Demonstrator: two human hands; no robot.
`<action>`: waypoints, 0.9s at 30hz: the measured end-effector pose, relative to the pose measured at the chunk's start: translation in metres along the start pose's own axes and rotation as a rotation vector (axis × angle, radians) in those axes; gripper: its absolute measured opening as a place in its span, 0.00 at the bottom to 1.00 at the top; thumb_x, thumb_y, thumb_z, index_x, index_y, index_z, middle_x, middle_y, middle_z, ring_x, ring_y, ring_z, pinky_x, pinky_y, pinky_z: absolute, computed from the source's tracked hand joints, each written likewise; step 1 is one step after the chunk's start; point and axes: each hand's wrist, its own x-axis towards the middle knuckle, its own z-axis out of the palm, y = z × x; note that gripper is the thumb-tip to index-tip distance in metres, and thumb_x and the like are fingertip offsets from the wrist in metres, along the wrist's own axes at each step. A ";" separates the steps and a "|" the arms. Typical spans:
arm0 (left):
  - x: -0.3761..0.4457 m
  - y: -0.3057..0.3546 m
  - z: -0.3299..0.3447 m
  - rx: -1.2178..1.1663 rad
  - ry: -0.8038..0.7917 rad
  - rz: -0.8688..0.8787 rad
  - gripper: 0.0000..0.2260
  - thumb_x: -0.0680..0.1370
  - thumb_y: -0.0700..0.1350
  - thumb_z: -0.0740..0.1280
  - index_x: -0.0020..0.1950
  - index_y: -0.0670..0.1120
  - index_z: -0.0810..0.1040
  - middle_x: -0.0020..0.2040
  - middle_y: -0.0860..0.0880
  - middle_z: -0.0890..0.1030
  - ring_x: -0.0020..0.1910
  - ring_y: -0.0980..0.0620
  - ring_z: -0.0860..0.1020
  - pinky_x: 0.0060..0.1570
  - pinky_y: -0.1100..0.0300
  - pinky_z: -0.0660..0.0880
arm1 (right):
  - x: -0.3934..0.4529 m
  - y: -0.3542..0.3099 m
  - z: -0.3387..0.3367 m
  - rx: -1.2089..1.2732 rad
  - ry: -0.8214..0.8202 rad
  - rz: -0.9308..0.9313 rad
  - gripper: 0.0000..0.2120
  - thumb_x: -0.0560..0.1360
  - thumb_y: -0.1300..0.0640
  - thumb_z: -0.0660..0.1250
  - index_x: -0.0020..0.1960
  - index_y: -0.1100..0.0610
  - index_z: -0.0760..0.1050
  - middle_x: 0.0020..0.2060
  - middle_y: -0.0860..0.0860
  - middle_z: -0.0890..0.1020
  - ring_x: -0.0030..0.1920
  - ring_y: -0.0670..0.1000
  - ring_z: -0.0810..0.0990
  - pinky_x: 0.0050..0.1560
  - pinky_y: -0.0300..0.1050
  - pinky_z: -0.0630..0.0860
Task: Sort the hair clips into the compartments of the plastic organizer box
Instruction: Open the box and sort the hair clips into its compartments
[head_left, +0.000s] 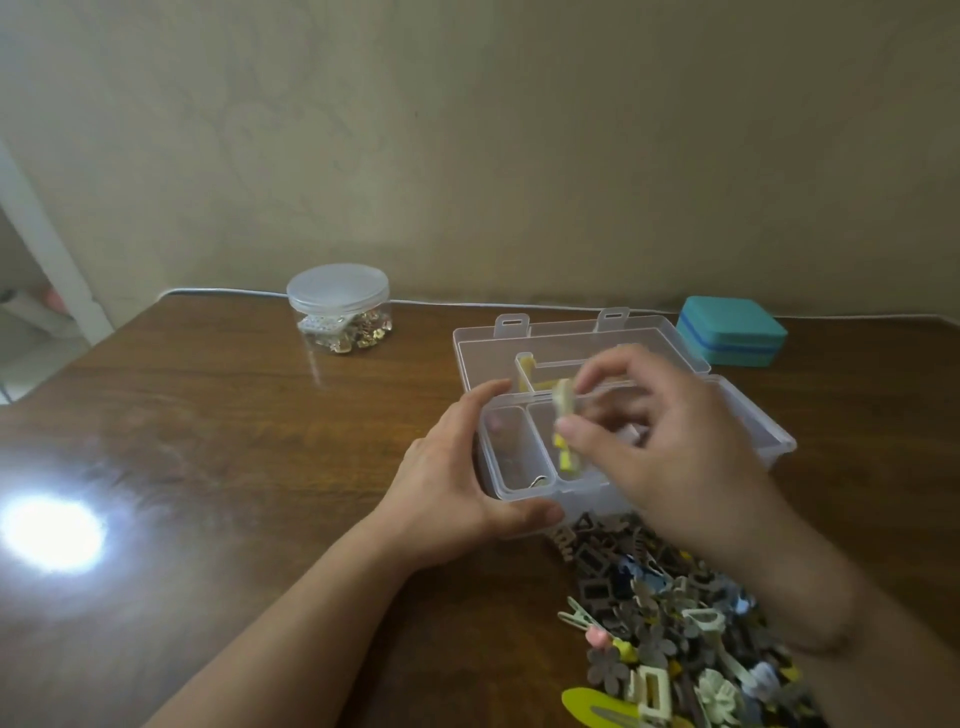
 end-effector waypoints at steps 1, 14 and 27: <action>0.000 0.000 0.000 0.003 0.007 0.007 0.47 0.59 0.67 0.77 0.72 0.69 0.56 0.71 0.62 0.68 0.68 0.59 0.70 0.69 0.44 0.68 | 0.005 0.000 0.012 -0.033 0.012 -0.052 0.08 0.72 0.56 0.72 0.46 0.48 0.75 0.36 0.48 0.83 0.35 0.39 0.81 0.33 0.30 0.72; 0.000 0.000 -0.001 0.001 0.001 0.005 0.48 0.59 0.68 0.77 0.73 0.69 0.54 0.72 0.60 0.68 0.70 0.56 0.69 0.69 0.43 0.67 | -0.001 0.009 0.000 -0.430 -0.177 -0.259 0.07 0.75 0.49 0.64 0.45 0.47 0.81 0.40 0.39 0.80 0.49 0.41 0.76 0.48 0.37 0.73; 0.001 -0.002 0.001 -0.015 -0.010 -0.019 0.48 0.58 0.68 0.77 0.72 0.71 0.55 0.68 0.63 0.68 0.68 0.58 0.70 0.68 0.45 0.70 | -0.042 -0.003 0.010 -0.918 -0.505 -0.205 0.16 0.74 0.36 0.57 0.52 0.45 0.74 0.47 0.44 0.76 0.49 0.49 0.76 0.45 0.47 0.73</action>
